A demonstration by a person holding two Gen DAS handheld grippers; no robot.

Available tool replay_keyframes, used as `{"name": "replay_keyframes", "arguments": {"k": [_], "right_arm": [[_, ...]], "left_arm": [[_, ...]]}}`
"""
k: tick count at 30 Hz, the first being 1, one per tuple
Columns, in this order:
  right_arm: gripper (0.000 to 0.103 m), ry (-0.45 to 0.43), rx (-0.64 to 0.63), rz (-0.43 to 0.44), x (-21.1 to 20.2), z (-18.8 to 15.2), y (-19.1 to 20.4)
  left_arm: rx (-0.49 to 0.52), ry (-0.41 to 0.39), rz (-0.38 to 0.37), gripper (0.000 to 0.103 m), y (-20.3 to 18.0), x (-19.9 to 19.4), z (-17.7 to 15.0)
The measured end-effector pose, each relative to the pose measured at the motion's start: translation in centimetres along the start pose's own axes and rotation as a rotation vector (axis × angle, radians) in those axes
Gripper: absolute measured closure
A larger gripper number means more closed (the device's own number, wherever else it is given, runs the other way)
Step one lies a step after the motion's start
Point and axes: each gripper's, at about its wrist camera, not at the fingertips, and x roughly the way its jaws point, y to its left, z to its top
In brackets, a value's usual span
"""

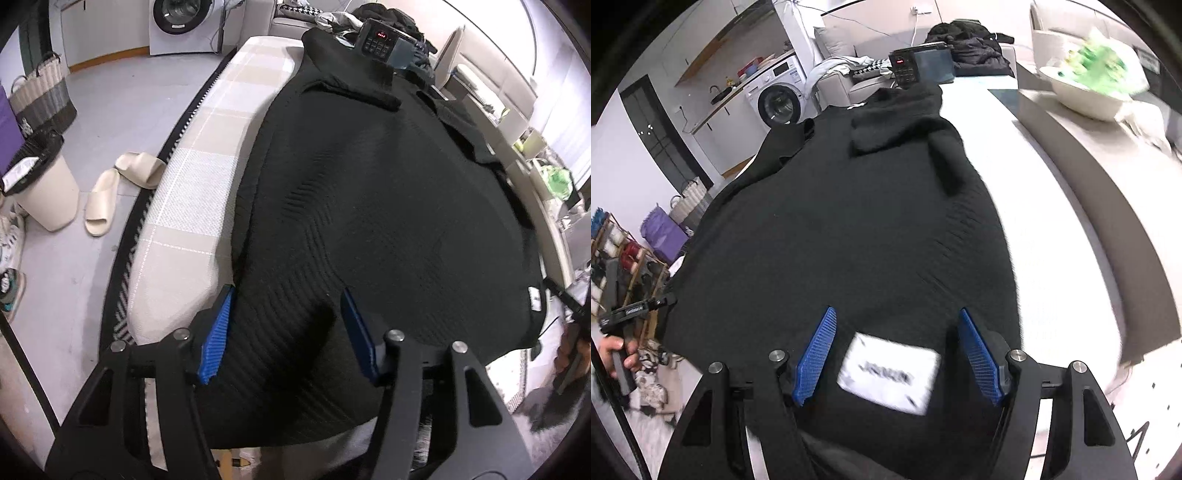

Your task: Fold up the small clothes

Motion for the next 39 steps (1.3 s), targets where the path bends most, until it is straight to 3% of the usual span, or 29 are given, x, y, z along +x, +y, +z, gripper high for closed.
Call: {"name": "replay_keyframes", "arguments": {"k": [6, 10, 22, 27, 32, 39], "right_arm": [[0.033, 0.033, 0.062, 0.11, -0.8, -1.4, -2.8], [0.033, 0.021, 0.055, 0.138, -1.6, -2.0, -3.1], [0.033, -0.017, 0.112, 0.12, -1.8, -2.5, -5.4], [0.033, -0.01, 0.181, 0.28, -1.3, -2.7, -6.0], [0.034, 0.024, 0.2, 0.376, -1.1, -3.0, -5.7], [0.034, 0.058, 0.141, 0.35, -1.5, -3.3, -5.1]], "left_arm": [[-0.006, -0.006, -0.025, 0.049, 0.2, 0.0, -0.3], [-0.006, -0.023, -0.03, 0.049, 0.3, -0.3, -0.7], [-0.021, -0.043, -0.057, 0.049, 0.2, -1.2, -1.5], [-0.035, -0.038, -0.09, 0.049, 0.2, -1.3, -1.6], [-0.063, -0.026, -0.137, 0.049, 0.5, -1.6, -1.8], [-0.067, 0.002, -0.134, 0.049, 1.2, -1.9, -2.2]]}}
